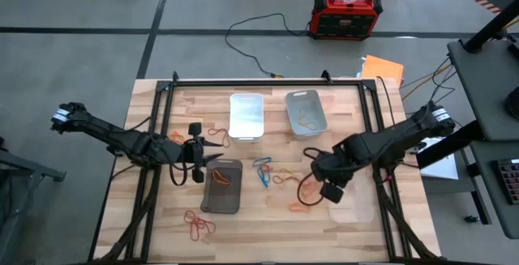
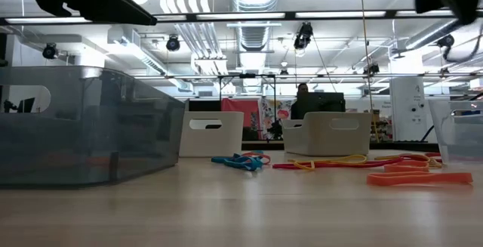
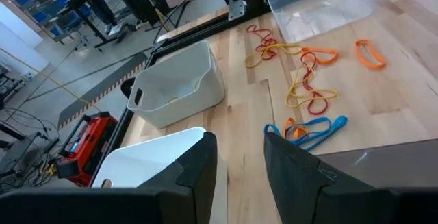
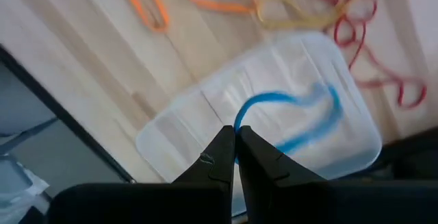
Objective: Sort rubber bands into baskets
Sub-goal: Put the blue rubber band into the transparent bin
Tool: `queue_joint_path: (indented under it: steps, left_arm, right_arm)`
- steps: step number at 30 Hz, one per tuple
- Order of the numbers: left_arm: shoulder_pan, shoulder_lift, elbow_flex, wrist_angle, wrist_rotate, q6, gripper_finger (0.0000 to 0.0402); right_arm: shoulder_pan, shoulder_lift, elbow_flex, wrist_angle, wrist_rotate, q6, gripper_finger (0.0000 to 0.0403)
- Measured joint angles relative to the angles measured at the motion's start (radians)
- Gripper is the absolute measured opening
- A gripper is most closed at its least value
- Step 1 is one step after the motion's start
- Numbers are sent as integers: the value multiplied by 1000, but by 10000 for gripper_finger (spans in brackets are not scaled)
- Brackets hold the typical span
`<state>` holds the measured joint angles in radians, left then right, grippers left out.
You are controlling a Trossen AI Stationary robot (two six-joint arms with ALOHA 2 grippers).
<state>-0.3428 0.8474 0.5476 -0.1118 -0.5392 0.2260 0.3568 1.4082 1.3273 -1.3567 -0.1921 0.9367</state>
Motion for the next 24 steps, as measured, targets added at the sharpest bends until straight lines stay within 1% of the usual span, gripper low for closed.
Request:
queue_joint_path:
  steps: [4,9,16,21,24]
  left_arm:
    - [0,0,0,0,0,0,107]
    - [0,0,0,0,0,0,107]
    - [0,0,0,-1,0,0,107]
    - [0,0,0,-1,0,0,107]
    - [0,0,0,-1,0,-3,107]
  right_arm:
    - [25,0,-62,1,-28,49,9]
    - [34,0,-157,13,-53,57,9]
    - [34,-8,-313,168,-120,56,9]
    - [34,-6,-393,213,-123,60,9]
    - [34,-7,-413,219,-123,60,16]
